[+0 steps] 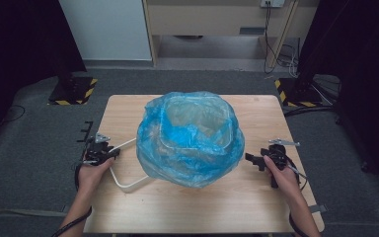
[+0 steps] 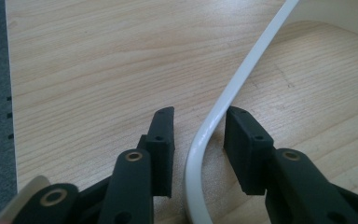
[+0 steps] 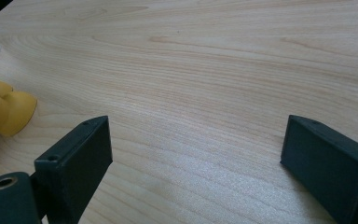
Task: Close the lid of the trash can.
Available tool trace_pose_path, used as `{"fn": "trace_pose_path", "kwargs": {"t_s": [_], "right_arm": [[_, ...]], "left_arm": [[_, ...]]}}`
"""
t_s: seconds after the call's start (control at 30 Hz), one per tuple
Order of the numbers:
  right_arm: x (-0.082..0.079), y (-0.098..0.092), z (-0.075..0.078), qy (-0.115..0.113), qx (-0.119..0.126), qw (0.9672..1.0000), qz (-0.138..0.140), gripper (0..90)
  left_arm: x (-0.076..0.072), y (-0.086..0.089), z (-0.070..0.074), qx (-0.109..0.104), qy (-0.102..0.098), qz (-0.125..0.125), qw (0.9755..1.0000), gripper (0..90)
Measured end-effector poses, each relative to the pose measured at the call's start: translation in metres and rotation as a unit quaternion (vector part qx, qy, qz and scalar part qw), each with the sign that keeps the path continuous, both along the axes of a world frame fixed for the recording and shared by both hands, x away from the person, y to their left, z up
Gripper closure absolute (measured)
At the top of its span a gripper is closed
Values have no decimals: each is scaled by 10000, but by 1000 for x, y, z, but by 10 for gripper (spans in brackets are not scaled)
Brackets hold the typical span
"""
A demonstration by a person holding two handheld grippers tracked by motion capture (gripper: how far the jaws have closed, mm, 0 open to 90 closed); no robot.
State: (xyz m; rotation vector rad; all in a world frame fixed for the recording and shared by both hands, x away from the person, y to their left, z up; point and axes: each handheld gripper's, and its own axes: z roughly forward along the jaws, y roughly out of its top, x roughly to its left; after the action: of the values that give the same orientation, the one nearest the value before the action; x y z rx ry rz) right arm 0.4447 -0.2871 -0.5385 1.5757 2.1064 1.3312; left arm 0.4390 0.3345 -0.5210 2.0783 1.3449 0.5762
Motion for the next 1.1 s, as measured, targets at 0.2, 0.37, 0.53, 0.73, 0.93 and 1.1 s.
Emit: {"fn": "trace_pose_path", "kwargs": {"t_s": [0.2,0.37,0.53,0.73,0.93,1.1], "right_arm": [[0,0,0,-6,3,10000,-1,85],[-1,0,0,-10,10,10000,5,85],[-1,0,-1,-40,-19,10000,22,85],[-1,0,-1,-27,14,10000,16,85],[-1,-1,0,-30,13,10000,33,85],[0,0,0,-37,1,10000,12,86]], "left_arm": [[-3,0,-2,-49,-55,-31,10000,726],[-5,0,-3,-98,-96,-102,9999,808],[-6,1,-4,-116,-121,-93,9998,812],[-9,6,3,-228,-148,-98,9996,812],[-12,11,18,-310,-289,-136,9990,813],[-17,14,31,-378,-422,-187,9982,813]]}}
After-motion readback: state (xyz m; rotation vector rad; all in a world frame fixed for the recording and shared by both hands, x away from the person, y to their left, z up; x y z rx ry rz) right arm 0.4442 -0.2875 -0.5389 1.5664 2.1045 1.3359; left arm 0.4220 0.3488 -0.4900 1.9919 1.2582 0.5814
